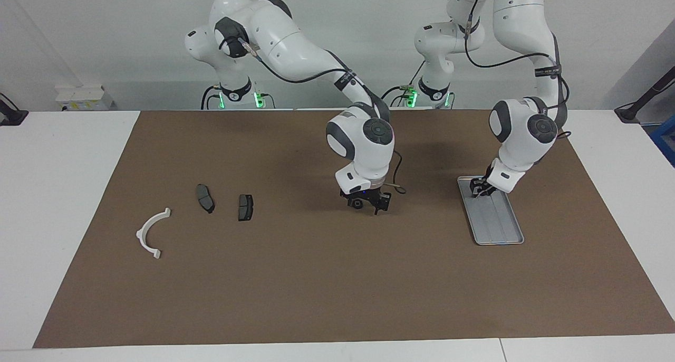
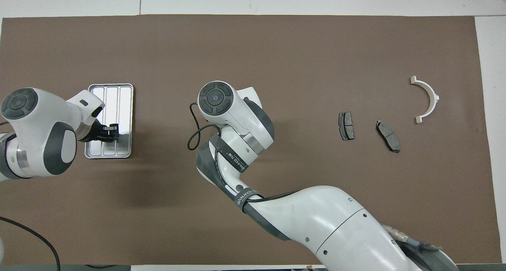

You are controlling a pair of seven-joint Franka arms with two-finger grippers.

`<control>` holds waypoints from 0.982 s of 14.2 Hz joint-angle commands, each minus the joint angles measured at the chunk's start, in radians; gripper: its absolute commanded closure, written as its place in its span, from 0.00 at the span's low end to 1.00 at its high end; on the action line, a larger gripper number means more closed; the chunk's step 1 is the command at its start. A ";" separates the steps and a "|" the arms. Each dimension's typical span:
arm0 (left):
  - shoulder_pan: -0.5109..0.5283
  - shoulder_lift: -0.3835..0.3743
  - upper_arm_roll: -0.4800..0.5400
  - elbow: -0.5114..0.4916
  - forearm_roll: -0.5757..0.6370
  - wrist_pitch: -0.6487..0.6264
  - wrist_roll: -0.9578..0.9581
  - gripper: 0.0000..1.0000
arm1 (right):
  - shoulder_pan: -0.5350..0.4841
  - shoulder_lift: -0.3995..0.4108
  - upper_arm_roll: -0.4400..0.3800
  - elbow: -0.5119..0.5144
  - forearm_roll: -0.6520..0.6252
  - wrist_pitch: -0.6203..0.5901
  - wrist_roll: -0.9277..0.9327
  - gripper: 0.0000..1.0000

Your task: Place bearing gear from tray to pile

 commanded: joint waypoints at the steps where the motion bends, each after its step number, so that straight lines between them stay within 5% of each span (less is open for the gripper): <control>1: 0.009 -0.021 0.003 -0.038 0.011 -0.004 -0.011 0.96 | -0.007 0.009 0.004 0.017 -0.004 -0.018 0.009 0.08; 7: -0.007 -0.010 0.001 0.200 -0.078 -0.194 -0.075 1.00 | -0.007 0.003 0.007 -0.009 0.020 -0.031 0.007 0.09; 9: -0.007 -0.010 0.001 0.267 -0.080 -0.276 -0.095 1.00 | -0.008 0.001 0.007 -0.009 0.020 -0.040 0.006 0.17; 14: -0.010 -0.028 -0.005 0.297 -0.080 -0.337 -0.151 1.00 | -0.007 0.000 0.007 -0.015 0.045 -0.043 0.007 0.27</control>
